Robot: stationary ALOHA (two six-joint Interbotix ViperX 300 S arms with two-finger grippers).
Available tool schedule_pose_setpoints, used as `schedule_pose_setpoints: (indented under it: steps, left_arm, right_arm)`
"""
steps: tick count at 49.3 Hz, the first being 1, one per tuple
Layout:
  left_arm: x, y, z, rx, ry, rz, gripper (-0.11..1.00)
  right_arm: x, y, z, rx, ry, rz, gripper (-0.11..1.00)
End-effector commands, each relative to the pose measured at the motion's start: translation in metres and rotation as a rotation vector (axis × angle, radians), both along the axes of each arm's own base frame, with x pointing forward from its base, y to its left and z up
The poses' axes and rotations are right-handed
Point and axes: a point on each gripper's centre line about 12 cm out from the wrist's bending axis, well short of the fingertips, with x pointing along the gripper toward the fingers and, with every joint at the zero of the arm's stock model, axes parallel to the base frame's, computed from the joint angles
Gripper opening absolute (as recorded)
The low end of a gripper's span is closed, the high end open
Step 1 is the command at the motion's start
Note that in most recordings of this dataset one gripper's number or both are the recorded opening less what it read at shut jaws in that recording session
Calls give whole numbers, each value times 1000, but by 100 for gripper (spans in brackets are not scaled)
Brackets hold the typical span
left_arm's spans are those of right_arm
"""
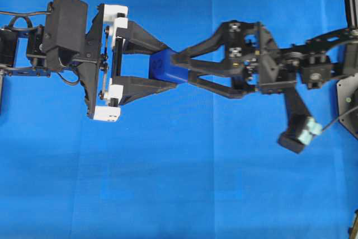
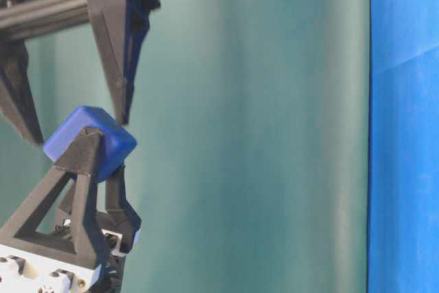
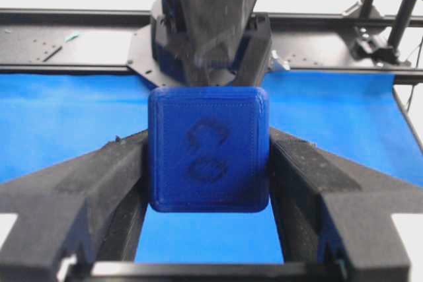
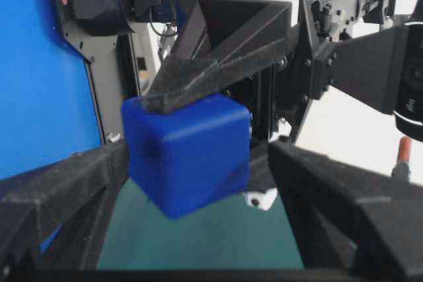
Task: Handover the blue block to the right arm after grasping it with the left arm, then place it in the designated position.
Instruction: 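Move the right gripper to the cube and close on it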
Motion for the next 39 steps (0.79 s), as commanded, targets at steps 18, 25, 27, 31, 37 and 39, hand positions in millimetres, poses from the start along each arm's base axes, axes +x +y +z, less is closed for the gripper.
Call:
schedule_pose_setpoints:
  steps: [18, 25, 27, 31, 37, 39]
  left_arm:
    - [-4, -1, 12, -1, -25, -3, 46]
    - [-5, -1, 12, -1, -25, -3, 46]
    - [-5, -1, 12, -2, -24, -3, 46]
    - [-5, -2, 12, 1, -25, -5, 46]
    - [-5, -1, 12, -1, -25, -3, 46]
    - [-5, -1, 12, -1, -25, -3, 46]
  right_arm:
    - [25, -5, 18, -1, -40, -13, 93]
    - [25, -5, 19, -1, -43, -13, 93]
    - [25, -5, 19, -1, -43, -13, 93]
    - [25, -5, 19, -1, -43, -13, 93]
    - [25, -6, 19, -3, -42, -15, 93]
    - [25, -6, 19, -4, -37, -21, 92]
